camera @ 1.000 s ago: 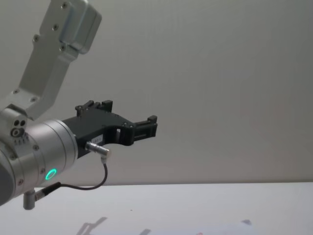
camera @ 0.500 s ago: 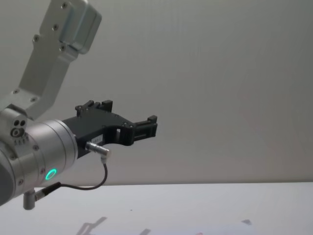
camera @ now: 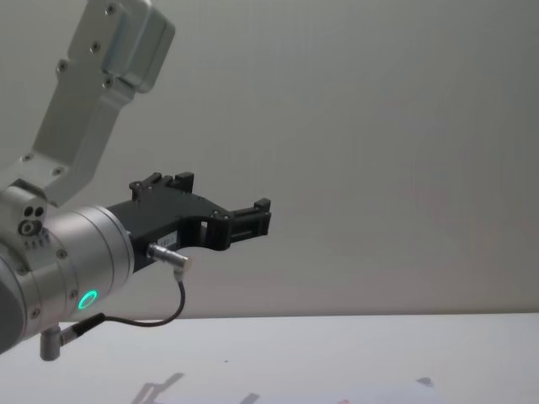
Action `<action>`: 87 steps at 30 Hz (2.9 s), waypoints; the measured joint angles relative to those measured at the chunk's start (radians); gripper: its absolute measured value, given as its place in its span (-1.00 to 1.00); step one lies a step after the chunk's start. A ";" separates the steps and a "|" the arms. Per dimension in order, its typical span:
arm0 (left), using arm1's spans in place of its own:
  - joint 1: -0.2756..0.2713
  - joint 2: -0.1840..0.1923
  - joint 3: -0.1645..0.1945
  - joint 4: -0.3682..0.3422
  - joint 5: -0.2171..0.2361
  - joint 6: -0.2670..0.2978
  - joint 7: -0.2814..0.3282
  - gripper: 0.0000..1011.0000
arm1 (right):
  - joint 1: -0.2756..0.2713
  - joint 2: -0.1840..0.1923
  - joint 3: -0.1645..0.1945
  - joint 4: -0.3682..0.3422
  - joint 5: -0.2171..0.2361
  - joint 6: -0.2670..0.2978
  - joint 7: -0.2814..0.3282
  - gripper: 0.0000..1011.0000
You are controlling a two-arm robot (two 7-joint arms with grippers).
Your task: Use the one hand to pick up the stamp and affix it onto the A4 paper.
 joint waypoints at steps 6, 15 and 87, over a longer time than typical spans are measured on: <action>0.000 0.000 0.000 0.000 0.000 0.000 0.000 0.98 | 0.008 -0.004 -0.003 0.006 -0.009 0.005 0.005 0.15; 0.000 0.000 0.000 0.000 0.000 0.000 0.000 0.98 | 0.014 -0.007 -0.006 0.012 -0.015 0.008 0.008 -0.45; 0.000 0.000 0.000 0.000 0.000 0.000 0.000 0.98 | 0.428 -0.184 -0.153 0.438 -0.227 0.000 0.646 -0.57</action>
